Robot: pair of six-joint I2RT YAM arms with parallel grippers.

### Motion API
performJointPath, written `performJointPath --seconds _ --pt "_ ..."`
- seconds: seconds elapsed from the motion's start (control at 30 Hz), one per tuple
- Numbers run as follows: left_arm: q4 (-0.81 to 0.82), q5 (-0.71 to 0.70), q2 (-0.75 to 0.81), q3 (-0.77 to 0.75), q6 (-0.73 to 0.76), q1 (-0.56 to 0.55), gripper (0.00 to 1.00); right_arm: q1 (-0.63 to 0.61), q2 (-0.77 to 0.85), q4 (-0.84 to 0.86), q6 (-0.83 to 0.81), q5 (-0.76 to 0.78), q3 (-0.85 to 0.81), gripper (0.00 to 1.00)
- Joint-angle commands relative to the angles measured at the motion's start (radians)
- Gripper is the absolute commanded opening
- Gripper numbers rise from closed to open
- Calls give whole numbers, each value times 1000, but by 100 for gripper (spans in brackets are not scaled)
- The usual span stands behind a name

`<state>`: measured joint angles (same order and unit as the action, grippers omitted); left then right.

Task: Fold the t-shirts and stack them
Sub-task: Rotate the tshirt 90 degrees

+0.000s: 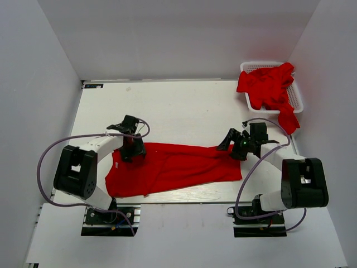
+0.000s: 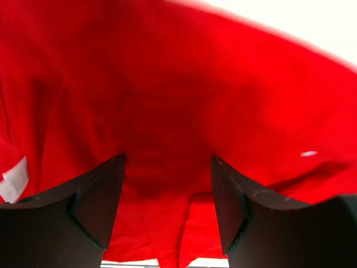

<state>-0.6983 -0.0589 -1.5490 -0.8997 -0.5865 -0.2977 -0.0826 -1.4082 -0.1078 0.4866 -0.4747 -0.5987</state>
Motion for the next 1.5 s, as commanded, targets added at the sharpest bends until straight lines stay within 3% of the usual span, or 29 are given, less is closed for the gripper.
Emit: performJointPath --seconds 0.0,0.13,0.33,0.5,0.53,0.63,0.67,0.73,0.77,0.9,1.03,1.17,1.33,1.47 --pt "23 8 63 44 -50 -4 73 0 14 -30 16 277 54 90" --pt "71 -7 -43 16 -71 -4 73 -5 72 -41 24 343 60 90" --pt "60 -50 -408 -302 -44 5 72 -38 84 -47 18 335 68 90" --pt "-19 13 -790 -894 42 -6 72 -106 69 -63 -31 361 102 90" --pt "-51 69 -948 -1137 42 -6 72 -133 63 -58 -34 354 108 90" --pt "-96 184 -1173 -1586 63 -15 72 -215 44 -65 -49 354 117 90" --pt "-54 227 -1242 -1623 54 -15 73 -285 46 -49 -75 344 117 90" --pt "186 348 -1226 -1520 19 -15 79 -336 40 -38 -80 296 109 90" --pt "257 373 -1206 -1477 -14 -26 81 -418 31 -35 -103 291 103 90" --pt "321 341 -1249 -1591 -26 -72 90 -580 -43 -43 -195 205 22 90" --pt "431 358 -1249 -1564 -75 -93 93 -770 -98 -72 -241 162 -47 90" --pt "442 367 -1249 -1564 -75 -104 96 -931 -118 -125 -290 40 -156 90" --pt "419 340 -1183 -1533 -43 -104 99 -959 -12 -158 -240 94 -205 90" --pt "405 280 -1062 -1496 11 -104 99 -951 93 -216 -197 371 -265 90"
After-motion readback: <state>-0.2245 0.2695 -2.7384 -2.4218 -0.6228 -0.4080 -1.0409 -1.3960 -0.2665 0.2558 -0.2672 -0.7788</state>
